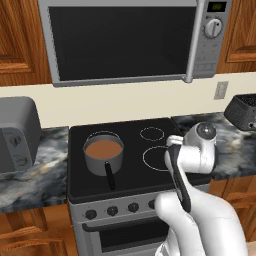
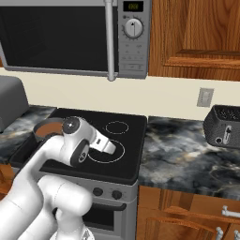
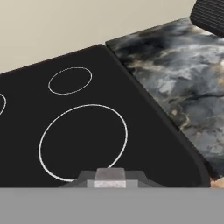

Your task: Pick up the sugar cube(s) and place them in the saucepan with hot chocolate.

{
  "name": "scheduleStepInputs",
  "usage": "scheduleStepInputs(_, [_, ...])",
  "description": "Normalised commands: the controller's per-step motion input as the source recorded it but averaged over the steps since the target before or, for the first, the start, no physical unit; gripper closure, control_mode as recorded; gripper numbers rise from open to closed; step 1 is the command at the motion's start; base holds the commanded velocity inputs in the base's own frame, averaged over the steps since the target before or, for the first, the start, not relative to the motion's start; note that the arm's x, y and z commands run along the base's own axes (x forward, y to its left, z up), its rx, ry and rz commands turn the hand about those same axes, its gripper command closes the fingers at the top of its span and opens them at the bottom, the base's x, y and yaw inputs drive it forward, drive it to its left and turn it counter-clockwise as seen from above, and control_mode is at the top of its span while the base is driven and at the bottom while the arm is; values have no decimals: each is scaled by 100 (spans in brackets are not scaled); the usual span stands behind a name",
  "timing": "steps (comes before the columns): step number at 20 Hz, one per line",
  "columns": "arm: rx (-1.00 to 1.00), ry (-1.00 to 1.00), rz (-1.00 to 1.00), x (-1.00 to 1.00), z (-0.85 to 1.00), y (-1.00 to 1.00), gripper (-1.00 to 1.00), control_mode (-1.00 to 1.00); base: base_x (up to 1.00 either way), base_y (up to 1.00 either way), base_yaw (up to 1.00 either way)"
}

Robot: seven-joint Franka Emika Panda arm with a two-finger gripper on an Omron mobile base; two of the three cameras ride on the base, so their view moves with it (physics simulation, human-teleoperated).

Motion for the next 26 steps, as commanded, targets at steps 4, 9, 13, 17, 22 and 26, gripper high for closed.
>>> scheduleStepInputs(4, [0,-13,-6,0,29,92,100,-100,0,0,0])
scheduleStepInputs(9, [-2,2,0,10,32,63,100,-100,0,0,0])
scheduleStepInputs(13, [-3,9,3,12,18,46,100,-100,0,0,0])
scheduleStepInputs(17, [-4,15,11,15,0,32,100,-100,0,0,0])
scheduleStepInputs(22, [-5,25,16,27,0,12,100,-100,0,0,0])
scheduleStepInputs(26, [-5,32,19,20,1,0,100,-100,0,0,0])
